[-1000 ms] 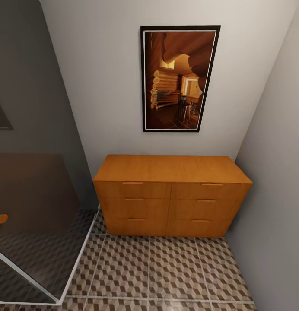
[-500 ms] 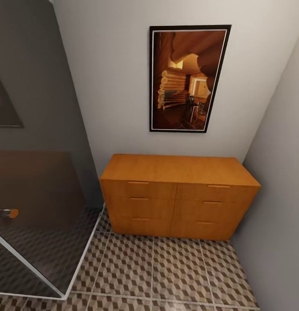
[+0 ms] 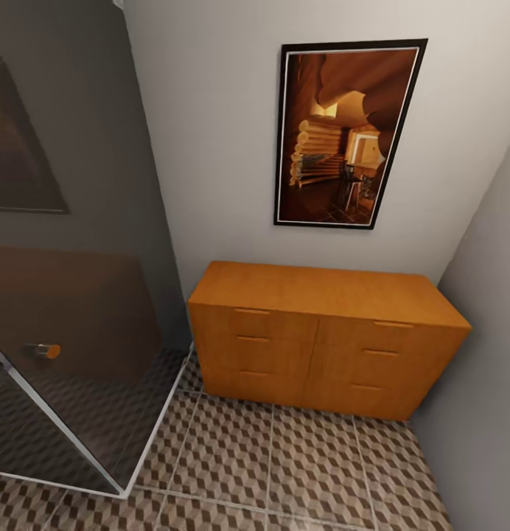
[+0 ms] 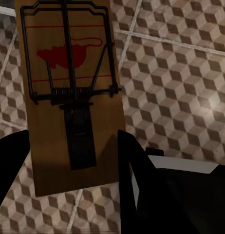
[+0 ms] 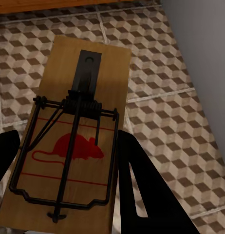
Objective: Take the four mousetraps from the cabinet in the bathroom and place them on the bathroom floor. Make sure all four end up on the same floor surface, and ensure that at least two of them are either under or directly next to the same bathroom sink.
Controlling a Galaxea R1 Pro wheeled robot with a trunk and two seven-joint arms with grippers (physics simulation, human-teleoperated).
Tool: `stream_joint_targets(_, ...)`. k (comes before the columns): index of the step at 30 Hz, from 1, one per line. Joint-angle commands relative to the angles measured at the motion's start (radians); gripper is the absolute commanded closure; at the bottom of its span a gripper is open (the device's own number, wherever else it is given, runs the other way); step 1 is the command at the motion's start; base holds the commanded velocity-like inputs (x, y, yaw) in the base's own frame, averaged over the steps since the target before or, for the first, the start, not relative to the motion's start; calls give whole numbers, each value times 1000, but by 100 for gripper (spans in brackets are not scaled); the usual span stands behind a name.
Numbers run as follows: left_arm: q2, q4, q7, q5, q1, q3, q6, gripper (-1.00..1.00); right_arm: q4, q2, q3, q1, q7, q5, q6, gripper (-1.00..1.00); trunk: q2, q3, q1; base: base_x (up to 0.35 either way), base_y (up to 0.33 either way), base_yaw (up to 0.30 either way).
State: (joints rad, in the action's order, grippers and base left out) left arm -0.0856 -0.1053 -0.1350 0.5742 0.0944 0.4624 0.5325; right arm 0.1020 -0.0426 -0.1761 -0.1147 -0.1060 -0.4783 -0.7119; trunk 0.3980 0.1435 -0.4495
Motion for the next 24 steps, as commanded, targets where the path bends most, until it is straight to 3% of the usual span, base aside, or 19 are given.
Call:
stream_joint_targets(1,0,-1,-9,0,1,9,1,100,1,0,-9,0,-9,-2,-1,100,2,2,-1,0,0,248)
stream_joint_targets(24,0,-1,-9,0,1,9,1,100,1,0,-9,0,-9,-2,-1,100,2,2,-1,0,0,253)
